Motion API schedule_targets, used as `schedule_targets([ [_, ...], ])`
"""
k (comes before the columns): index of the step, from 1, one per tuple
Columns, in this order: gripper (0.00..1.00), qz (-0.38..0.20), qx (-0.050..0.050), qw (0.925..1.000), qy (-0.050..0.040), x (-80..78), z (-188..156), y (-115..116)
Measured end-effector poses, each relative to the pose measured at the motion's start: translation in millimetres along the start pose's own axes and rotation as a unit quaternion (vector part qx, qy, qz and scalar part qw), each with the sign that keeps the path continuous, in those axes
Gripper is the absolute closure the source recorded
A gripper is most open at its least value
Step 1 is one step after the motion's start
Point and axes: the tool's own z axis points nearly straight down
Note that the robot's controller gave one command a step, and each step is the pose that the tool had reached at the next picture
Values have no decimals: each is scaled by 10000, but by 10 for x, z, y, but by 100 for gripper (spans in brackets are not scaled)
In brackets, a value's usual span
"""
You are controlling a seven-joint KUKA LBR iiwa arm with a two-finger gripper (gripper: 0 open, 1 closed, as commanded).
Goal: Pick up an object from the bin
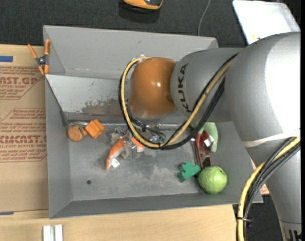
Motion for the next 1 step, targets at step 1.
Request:
schedule_targets([
  [1, 100, -1, 8, 10000, -21, 80, -275, -31],
])
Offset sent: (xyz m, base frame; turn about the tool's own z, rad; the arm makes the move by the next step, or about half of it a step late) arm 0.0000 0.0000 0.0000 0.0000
